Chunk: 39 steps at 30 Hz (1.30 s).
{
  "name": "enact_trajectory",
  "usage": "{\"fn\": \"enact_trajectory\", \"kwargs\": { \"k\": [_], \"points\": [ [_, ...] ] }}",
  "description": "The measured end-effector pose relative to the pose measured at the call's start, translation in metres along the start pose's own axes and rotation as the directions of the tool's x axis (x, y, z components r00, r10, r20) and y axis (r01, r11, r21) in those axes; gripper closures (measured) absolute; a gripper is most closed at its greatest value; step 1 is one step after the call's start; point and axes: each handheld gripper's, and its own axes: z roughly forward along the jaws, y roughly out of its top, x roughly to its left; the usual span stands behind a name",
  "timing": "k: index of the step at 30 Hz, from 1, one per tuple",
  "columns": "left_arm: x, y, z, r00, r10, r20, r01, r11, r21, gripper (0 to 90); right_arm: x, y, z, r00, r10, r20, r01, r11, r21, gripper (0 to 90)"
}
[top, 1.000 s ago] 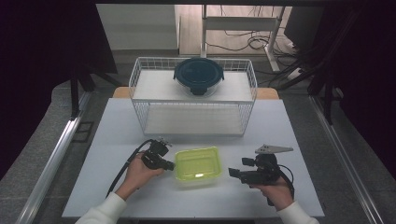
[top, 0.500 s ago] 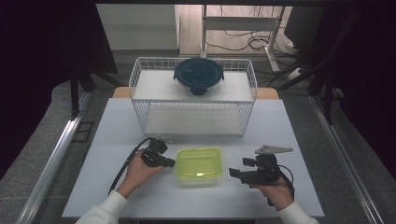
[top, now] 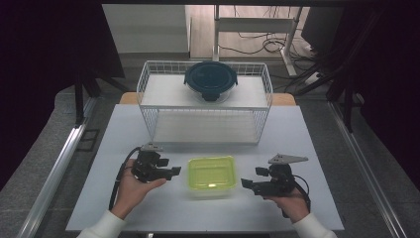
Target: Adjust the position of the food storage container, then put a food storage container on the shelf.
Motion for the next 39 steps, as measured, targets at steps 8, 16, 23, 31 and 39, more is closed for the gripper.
{"fn": "enact_trajectory", "kwargs": {
  "k": [8,16,23,31,39],
  "points": [
    [0.005,-0.006,0.000,0.9995,-0.031,-0.004,0.031,0.9995,-0.005,31.8,0.001,0.000,0.005,0.9998,-0.017,-0.004,0.017,1.000,0.005,20.4],
    [0.005,-0.001,0.002,0.9946,-0.075,0.071,0.076,0.9970,-0.011,28.4,-0.001,0.000,0.004,0.9999,0.010,-0.006,-0.010,1.000,-0.002,20.5],
    [0.008,-0.002,0.007,0.9856,-0.113,0.126,0.113,0.9936,0.007,28.7,-0.007,0.000,0.004,0.9988,0.047,-0.010,-0.047,0.999,-0.010,24.9],
    [0.018,-0.010,0.008,0.9753,-0.168,0.143,0.167,0.9857,0.019,30.2,-0.012,0.005,0.015,0.9977,0.066,-0.016,-0.066,0.998,0.002,28.8],
    [0.015,-0.009,0.023,0.9554,-0.229,0.186,0.225,0.9734,0.042,31.1,-0.019,0.008,0.030,0.9949,0.098,-0.026,-0.096,0.994,0.042,36.8]
  ]
}}
